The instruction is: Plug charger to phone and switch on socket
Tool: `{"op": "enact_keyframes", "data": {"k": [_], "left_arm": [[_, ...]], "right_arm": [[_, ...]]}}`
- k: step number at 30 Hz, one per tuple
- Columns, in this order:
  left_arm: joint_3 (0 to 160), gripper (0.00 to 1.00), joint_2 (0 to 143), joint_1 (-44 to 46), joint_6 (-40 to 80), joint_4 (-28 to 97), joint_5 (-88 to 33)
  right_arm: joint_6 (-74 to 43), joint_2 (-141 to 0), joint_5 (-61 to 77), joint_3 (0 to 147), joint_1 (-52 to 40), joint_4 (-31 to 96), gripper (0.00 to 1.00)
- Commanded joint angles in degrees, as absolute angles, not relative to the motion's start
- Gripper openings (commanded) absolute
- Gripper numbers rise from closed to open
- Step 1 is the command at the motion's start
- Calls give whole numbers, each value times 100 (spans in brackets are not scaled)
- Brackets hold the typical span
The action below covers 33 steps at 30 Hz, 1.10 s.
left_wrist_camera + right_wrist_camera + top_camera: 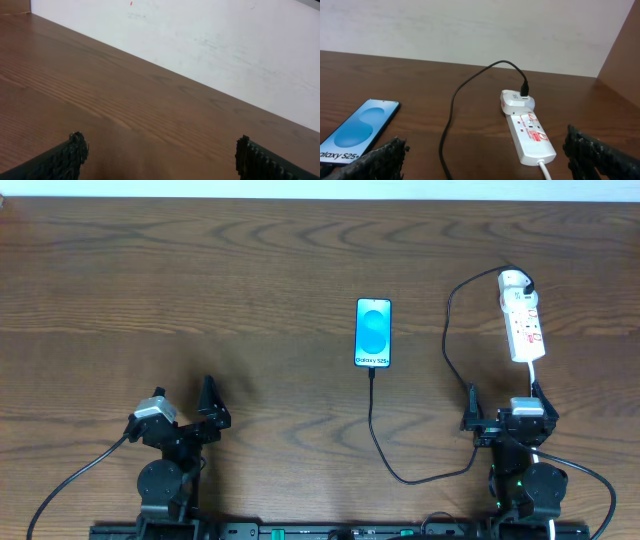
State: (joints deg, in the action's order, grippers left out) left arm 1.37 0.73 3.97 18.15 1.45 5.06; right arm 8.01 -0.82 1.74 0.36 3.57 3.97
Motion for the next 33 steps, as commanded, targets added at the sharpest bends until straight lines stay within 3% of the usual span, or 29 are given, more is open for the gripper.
{"op": "enact_keyframes", "data": {"k": [1,10,33], "left_arm": [[23,96,8,392,1756,360,585],[23,96,5,257,495,414,56],[23,96,27,255,495,408,64]], "right_arm": [[864,-32,248,30,333,414,99],[864,-32,248,30,333,414,99],[864,-32,248,30,333,414,99]]}}
